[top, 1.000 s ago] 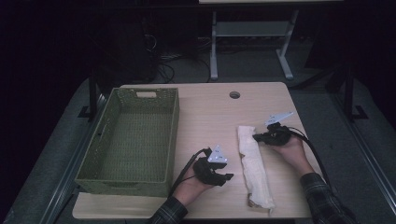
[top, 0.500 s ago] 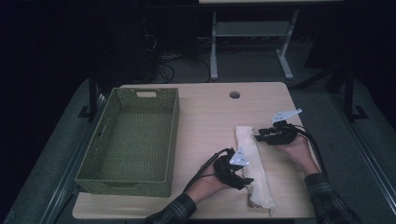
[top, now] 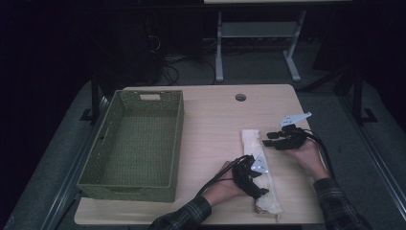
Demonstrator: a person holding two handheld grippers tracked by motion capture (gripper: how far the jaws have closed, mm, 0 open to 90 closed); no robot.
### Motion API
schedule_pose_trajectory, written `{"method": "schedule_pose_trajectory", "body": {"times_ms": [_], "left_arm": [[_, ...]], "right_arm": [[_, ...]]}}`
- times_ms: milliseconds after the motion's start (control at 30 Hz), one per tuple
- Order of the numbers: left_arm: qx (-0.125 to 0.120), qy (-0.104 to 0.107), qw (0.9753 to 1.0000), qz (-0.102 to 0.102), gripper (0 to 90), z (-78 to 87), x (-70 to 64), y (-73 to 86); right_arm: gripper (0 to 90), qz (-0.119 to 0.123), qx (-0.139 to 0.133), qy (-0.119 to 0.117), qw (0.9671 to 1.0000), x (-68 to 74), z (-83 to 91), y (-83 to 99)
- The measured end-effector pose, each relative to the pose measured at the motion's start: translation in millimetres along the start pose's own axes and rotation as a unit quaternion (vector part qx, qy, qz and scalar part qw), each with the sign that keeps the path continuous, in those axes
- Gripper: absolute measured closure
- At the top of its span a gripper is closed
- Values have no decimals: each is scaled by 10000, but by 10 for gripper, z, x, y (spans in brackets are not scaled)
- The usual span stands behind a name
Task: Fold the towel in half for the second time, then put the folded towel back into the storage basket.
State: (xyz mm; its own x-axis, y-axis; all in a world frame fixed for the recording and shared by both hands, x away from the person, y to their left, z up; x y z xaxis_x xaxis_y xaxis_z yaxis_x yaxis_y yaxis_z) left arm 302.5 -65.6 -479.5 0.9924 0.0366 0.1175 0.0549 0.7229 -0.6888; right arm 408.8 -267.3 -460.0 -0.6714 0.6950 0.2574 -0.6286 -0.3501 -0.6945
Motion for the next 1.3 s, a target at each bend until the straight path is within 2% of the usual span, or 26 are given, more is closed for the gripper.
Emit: {"method": "schedule_pose_trajectory", "body": {"times_ms": [100,267,400,467,667,833,1000,1100,1133,1300], "left_arm": [[-76,-46,10000,43,284,13,-2,13],[-121,-67,9999,23,526,54,19,33],[-135,-70,9999,62,691,84,8,48],[-80,-48,9999,75,741,104,4,52],[-40,93,9996,270,770,142,14,75],[-54,130,9993,334,772,143,27,82],[-75,99,9992,380,772,139,21,81],[-77,97,9993,364,772,140,27,81],[-75,99,9993,362,773,140,28,81],[-57,110,9993,364,773,143,31,80]], "right_arm": [[523,13,-11,-34,10000,-3,4,2],[492,36,-13,-99,9999,1,10,1],[452,240,-141,-259,9993,17,29,-20],[414,396,-203,-378,9983,30,29,-42],[372,822,-157,-697,9940,96,-26,-151],[362,1094,21,-856,9903,151,-189,-274],[381,1099,300,-1060,9878,119,-365,-382],[394,1193,358,-1061,9865,93,-428,-430],[397,1130,409,-1082,9868,88,-455,-448],[407,1106,542,-1169,9855,55,-564,-484]]}}
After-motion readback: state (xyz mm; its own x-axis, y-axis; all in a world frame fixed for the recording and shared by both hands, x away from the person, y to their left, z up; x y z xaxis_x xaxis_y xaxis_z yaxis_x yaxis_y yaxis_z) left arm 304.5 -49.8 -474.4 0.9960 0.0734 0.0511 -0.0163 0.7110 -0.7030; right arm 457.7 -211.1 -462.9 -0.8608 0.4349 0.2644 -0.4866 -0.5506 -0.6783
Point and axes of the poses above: each handheld gripper's, and its own axes: z roughly backward along the jaws, y roughly out of its underside, x roughly to its left, the point moved 1 cm from there along -z, roughly forward along the jaws, and after that the axes turned 11 degrees about -z, right-handed, at the moved point
